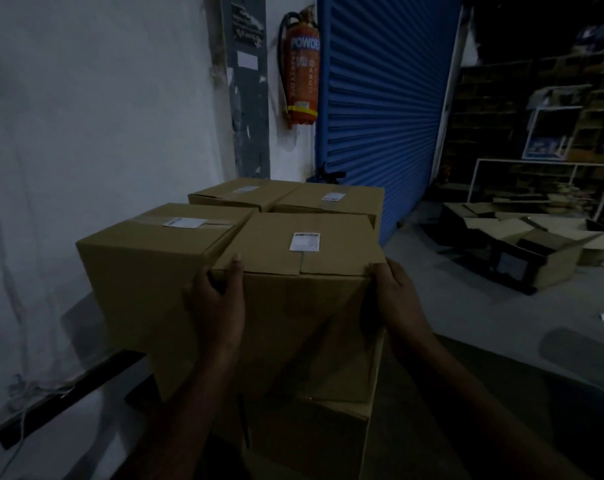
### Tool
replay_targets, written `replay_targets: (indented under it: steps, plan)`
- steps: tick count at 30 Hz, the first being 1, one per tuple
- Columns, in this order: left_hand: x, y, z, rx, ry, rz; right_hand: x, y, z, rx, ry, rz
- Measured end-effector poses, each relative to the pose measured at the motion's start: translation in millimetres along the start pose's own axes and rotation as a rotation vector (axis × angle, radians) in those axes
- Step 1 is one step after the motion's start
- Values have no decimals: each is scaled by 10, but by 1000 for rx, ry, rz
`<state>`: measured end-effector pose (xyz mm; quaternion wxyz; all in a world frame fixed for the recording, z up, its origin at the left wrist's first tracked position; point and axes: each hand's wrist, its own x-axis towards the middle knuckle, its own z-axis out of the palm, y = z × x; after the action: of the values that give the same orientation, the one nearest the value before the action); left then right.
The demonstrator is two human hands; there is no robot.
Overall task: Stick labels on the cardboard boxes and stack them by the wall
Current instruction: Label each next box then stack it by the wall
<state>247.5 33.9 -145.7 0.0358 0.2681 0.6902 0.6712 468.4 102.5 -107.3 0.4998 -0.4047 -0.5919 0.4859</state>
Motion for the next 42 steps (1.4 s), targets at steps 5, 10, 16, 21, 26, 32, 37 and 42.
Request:
replay_targets:
  steps: [5,10,16,21,26,32,37,42]
  plan:
    - [-316,192,79,-34,-18,-2,-175,5,-386,-46,58,-15]
    - [-877,606,253,-202,-99,107,-460,35,-986,-17,154,-57]
    - [-1728,811,754,-298,-234,150,-917,132,-1998,2,261,-33]
    - [-2606,842,1196,-287,-393,129,-1312,343,-2891,0,356,63]
    - [-3368,580,1562,-211,-560,37,-1690,695,-3617,-13,462,119]
    - [-4183,279,1792,-167,-807,-152,-2113,1205,-4272,-39,530,258]
    - [-4635,60,1916,-67,-911,-202,-2345,1491,-4609,-56,561,360]
    - [-4843,-168,1977,40,-987,-204,-2421,1656,-4839,-121,596,433]
